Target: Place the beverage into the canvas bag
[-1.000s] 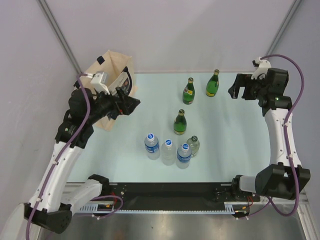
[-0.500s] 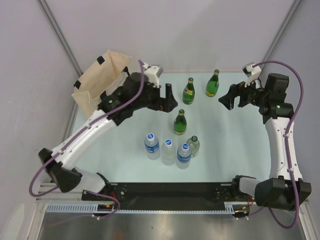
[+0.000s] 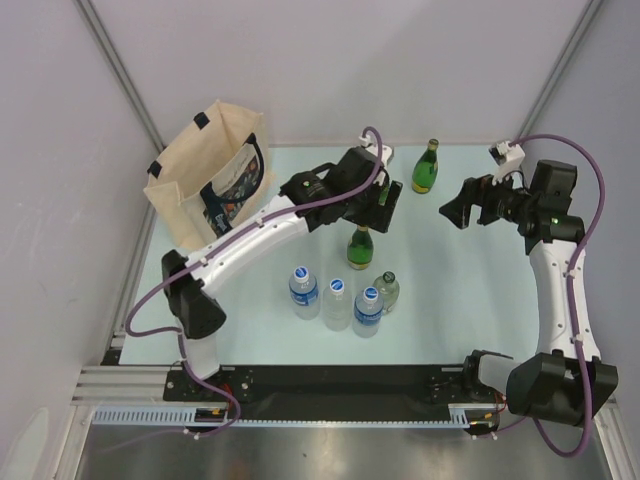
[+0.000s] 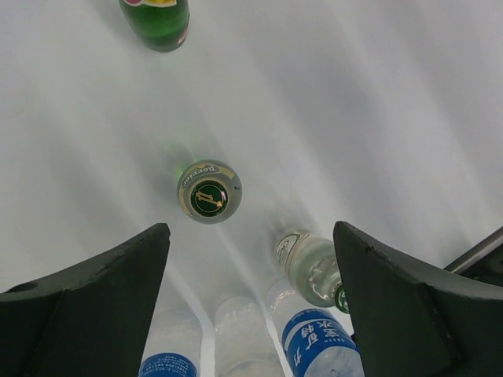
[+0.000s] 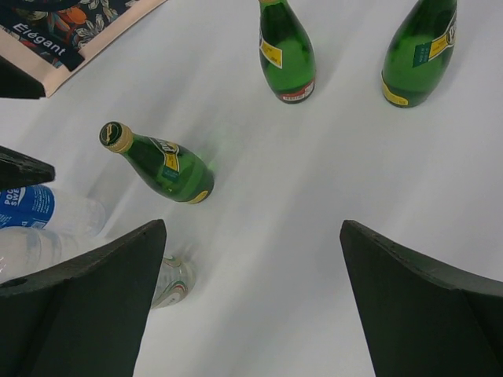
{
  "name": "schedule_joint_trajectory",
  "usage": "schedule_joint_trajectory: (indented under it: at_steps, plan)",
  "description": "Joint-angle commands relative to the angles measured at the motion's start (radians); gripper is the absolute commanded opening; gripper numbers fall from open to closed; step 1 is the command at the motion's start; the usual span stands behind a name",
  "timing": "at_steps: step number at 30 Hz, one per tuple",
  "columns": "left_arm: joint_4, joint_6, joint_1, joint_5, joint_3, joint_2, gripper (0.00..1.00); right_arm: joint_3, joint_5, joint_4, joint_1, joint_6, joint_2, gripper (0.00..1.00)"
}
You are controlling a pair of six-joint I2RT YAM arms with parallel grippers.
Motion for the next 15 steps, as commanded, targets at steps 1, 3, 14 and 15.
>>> schedule_joint_trajectory:
  at_steps: [1,3,14,15]
  plan:
    - [-0.103,0.029,-0.014,-0.074,0.109,0.065,0.89,-0.013,-0.022,0.048,-0.012,0.036,-0.024,1.00]
    - [-0.112,0.029,-0.014,-0.080,0.113,0.083,0.88,-0.016,-0.022,0.053,-0.012,0.040,-0.020,1.00]
    - [-0.123,0.010,-0.012,-0.110,0.130,0.173,0.83,-0.026,-0.028,0.064,-0.012,0.048,-0.001,1.00]
    - [-0.123,0.009,-0.011,-0.113,0.130,0.180,0.82,-0.027,-0.028,0.064,-0.012,0.048,0.001,1.00]
